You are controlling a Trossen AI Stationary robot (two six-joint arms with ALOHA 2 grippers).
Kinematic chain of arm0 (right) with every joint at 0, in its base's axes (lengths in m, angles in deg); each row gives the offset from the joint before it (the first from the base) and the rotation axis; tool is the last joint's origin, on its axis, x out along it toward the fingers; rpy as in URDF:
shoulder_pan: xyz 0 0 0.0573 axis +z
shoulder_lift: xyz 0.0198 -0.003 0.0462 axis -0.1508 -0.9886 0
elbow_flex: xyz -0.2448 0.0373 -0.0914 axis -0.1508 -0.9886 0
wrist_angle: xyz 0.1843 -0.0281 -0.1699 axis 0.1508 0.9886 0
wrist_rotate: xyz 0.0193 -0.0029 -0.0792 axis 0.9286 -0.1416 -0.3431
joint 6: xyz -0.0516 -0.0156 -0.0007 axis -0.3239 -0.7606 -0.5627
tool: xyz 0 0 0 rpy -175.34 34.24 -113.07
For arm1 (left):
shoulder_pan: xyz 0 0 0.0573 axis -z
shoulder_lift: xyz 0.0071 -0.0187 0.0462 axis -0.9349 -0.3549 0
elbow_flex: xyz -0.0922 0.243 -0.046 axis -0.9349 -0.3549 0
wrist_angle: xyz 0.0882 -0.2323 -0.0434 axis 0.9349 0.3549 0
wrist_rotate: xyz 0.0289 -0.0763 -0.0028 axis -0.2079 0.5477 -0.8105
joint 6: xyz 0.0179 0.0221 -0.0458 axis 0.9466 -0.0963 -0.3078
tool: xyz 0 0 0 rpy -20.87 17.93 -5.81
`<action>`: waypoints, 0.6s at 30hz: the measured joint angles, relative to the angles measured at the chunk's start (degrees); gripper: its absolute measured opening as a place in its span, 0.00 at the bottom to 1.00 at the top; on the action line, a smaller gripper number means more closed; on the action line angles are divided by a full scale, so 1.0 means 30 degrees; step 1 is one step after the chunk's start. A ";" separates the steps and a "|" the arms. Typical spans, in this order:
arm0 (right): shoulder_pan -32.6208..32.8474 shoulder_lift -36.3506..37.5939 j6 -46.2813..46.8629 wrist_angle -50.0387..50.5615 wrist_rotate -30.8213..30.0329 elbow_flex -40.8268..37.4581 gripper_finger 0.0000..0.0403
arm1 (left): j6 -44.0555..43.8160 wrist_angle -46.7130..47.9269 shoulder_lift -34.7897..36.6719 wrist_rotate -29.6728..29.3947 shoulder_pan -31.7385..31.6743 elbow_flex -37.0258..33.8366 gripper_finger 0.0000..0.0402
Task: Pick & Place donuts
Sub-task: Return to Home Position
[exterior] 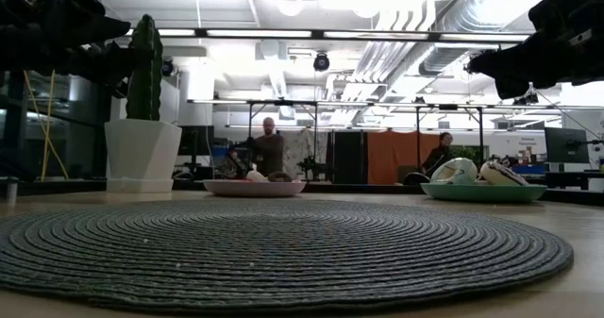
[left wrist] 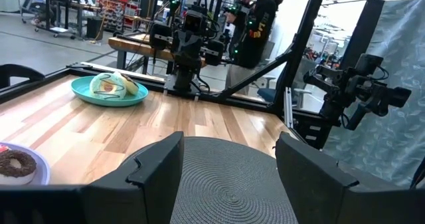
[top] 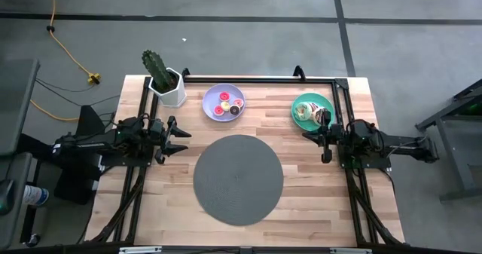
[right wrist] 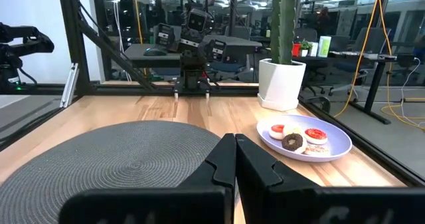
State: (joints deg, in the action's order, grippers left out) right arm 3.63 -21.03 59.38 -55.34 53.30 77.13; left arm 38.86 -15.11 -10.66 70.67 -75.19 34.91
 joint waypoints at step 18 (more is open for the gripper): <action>-0.0002 0.0000 0.0003 -0.0033 0.0007 0.0000 0.00 | 0.2361 0.0058 0.0000 0.0002 -0.0001 0.0002 0.57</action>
State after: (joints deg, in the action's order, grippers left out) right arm 3.63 -21.03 59.39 -55.44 53.32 77.13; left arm 45.94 -14.94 -10.66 70.68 -75.19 34.91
